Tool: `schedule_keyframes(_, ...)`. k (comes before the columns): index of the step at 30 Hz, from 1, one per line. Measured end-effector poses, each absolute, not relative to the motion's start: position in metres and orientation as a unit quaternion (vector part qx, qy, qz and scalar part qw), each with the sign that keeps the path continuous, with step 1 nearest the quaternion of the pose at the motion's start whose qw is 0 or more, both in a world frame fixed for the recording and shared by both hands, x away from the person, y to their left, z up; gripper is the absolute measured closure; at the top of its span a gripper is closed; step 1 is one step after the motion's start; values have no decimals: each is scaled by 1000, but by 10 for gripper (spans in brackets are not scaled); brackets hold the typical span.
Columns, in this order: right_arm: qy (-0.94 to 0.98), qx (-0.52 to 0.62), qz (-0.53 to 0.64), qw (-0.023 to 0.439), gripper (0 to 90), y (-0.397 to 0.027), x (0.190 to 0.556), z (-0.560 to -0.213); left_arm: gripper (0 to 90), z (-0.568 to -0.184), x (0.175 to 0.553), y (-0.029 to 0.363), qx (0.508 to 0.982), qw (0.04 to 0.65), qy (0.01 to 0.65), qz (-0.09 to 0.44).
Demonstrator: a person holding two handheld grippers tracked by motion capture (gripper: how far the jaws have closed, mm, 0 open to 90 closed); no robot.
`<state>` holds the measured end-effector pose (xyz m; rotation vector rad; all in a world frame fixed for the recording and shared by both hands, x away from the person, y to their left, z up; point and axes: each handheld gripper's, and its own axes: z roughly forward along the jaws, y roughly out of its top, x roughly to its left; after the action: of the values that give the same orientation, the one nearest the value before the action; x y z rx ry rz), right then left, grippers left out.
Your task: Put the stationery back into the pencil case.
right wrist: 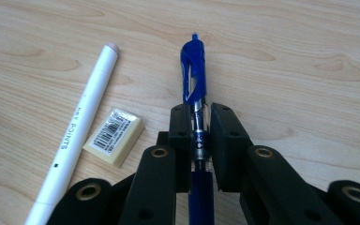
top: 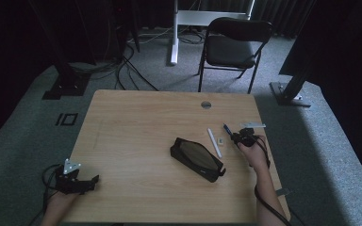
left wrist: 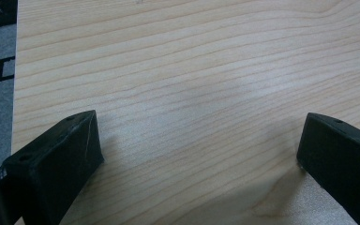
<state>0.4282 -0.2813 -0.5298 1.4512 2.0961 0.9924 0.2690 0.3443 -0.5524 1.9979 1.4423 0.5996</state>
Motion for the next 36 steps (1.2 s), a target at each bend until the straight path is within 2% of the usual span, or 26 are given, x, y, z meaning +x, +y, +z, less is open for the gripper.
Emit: schedule_keyframes(36,750,490,395,202,794,-270,404,-470,3,-552,269,344,752,298,543,226)
